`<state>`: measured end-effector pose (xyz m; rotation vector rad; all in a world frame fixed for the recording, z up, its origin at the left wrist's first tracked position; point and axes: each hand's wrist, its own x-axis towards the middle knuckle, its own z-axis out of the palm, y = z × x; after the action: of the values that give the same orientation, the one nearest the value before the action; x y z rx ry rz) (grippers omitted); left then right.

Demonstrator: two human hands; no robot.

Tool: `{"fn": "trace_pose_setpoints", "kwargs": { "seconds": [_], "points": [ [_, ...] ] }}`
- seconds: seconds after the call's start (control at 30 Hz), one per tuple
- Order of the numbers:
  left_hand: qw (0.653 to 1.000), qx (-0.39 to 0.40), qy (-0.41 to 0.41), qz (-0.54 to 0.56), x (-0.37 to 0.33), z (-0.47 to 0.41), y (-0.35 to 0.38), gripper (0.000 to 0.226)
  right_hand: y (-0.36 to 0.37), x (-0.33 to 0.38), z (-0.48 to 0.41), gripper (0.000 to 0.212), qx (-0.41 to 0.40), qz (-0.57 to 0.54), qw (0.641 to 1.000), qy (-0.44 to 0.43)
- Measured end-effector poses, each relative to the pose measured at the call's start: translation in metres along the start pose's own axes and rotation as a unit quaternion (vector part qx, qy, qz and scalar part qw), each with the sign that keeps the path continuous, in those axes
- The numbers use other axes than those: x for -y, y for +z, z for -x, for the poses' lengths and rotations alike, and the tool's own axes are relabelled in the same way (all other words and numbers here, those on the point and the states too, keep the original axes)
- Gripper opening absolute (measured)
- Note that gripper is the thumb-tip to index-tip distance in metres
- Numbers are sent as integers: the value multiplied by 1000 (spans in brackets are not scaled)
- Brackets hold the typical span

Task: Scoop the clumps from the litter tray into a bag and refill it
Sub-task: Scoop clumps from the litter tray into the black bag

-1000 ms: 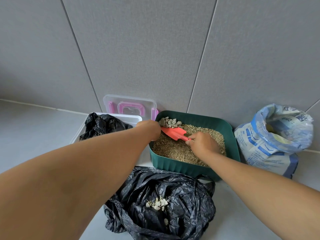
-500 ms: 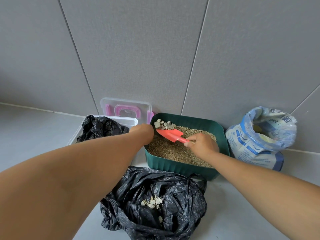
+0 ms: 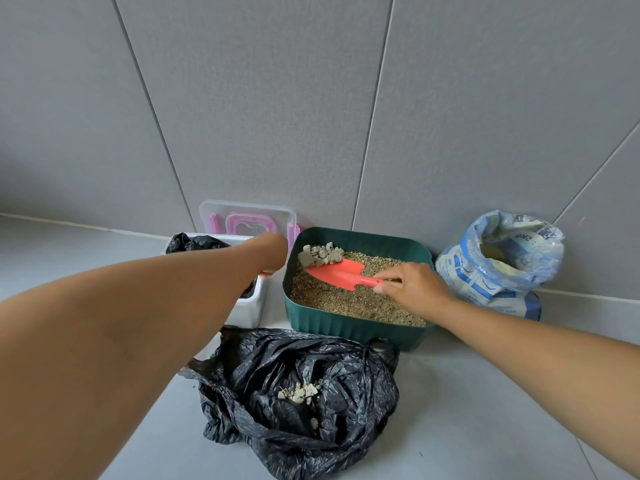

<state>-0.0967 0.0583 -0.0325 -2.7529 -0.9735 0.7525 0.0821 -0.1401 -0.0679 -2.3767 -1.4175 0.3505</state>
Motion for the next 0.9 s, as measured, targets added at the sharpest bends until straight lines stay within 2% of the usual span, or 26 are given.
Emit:
{"fn": "trace_pose_setpoints", "kwargs": {
  "seconds": [0.2,0.3,0.37,0.47,0.53,0.6,0.67,0.77,0.9],
  "points": [
    [999,-20,1,47,4,14,-1,40,-8,-1,15,26,44,9,995,-94],
    [995,1,-23,102,2,12,4,40,-12,1,22,25,53,80,982,-163],
    [985,-1,-48,163,2,14,5,40,-12,2,23,26,32,141,965,-220],
    [958,-33,-83,272,2,14,-1,29,-10,-2,20,28,-45,201,926,-316],
    [960,-31,-77,269,0,9,-5,28,-9,-4,15,28,-85,203,915,-339],
    [962,-29,-71,262,-1,5,-7,30,-13,-4,11,27,-105,192,917,-334],
    [962,-30,-72,263,-4,6,-6,29,-18,-2,11,26,-96,175,934,-297],
    [973,-34,-69,217,-6,12,-4,27,-23,-2,8,23,-24,156,973,-166],
    [982,-9,-54,179,-8,9,0,9,-17,-2,2,19,39,171,985,-9]
  ]
}}
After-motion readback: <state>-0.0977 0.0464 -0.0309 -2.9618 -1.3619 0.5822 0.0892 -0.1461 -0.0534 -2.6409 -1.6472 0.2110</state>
